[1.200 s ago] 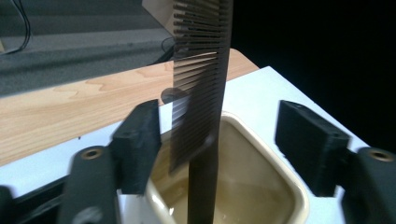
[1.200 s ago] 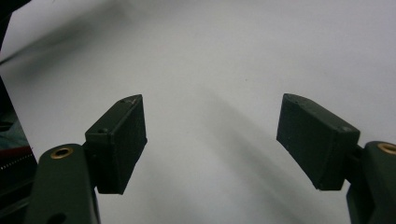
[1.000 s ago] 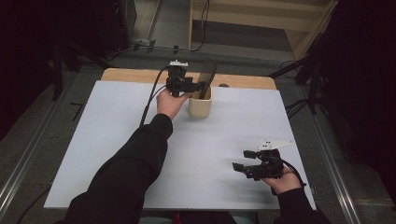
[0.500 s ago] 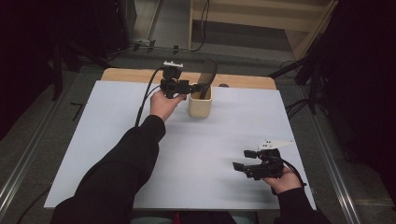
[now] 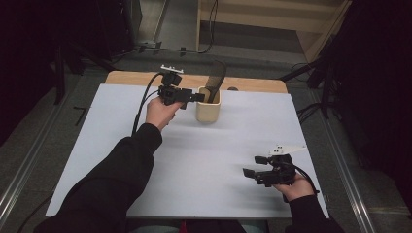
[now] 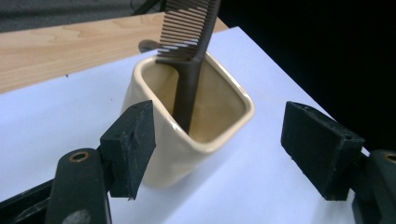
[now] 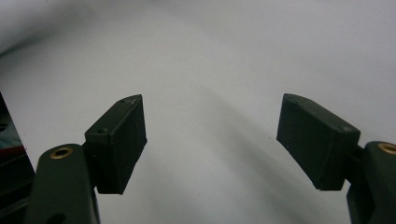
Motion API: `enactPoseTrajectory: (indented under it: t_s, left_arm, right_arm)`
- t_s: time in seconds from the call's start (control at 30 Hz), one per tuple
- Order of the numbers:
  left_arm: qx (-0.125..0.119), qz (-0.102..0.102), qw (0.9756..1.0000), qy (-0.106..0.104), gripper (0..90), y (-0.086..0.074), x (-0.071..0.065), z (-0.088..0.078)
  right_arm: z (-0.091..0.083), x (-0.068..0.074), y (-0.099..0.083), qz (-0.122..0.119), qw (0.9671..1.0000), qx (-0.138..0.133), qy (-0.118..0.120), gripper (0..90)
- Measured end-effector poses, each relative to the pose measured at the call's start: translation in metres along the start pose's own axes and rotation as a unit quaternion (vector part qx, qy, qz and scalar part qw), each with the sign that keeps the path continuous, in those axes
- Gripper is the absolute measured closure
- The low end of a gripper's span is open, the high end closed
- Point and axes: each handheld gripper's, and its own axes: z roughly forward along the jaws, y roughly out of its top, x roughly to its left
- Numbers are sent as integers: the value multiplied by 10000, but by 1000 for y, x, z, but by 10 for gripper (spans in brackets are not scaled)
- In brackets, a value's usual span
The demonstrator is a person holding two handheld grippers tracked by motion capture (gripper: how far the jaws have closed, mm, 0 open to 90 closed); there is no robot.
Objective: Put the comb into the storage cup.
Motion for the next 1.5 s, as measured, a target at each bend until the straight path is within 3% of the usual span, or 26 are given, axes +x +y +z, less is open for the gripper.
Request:
enactPoseTrajectory:
  t_s: [0.17, 0.3, 0.5, 0.7, 0.83, 0.97, 1.13, 1.5]
  left_arm:
    - [51, -18, 9997, -219, 270, -2, 0, -10]
    - [172, 105, 9996, -191, 271, -4, -2, -17]
    - [274, 86, 9989, -359, 270, -11, -3, -23]
    - [332, 146, 9986, -378, 271, -20, -6, -30]
    - [483, 216, 9973, -510, 273, -26, -4, -32]
    - [546, 280, 9969, -494, 274, -33, -1, -32]
    - [572, 216, 9969, -486, 274, -42, 0, -31]
    - [637, 280, 9963, -502, 279, -58, -6, -32]
  right_arm:
    - [0, -1, 0, -4, 10000, 24, -16, 222]
    - [0, -1, -1, 2, 10000, 15, -24, 222]
    - [0, -1, -1, 48, 10000, 27, -16, 222]
    - [1, -2, -1, 59, 10000, 21, -45, 222]
    - [1, -3, 0, 55, 10000, 15, -14, 222]
    - [4, -4, 1, 55, 10000, 50, -13, 222]
    - [4, -3, 1, 36, 10000, 53, -20, 222]
    - [3, -4, 0, 78, 9999, 62, -25, 222]
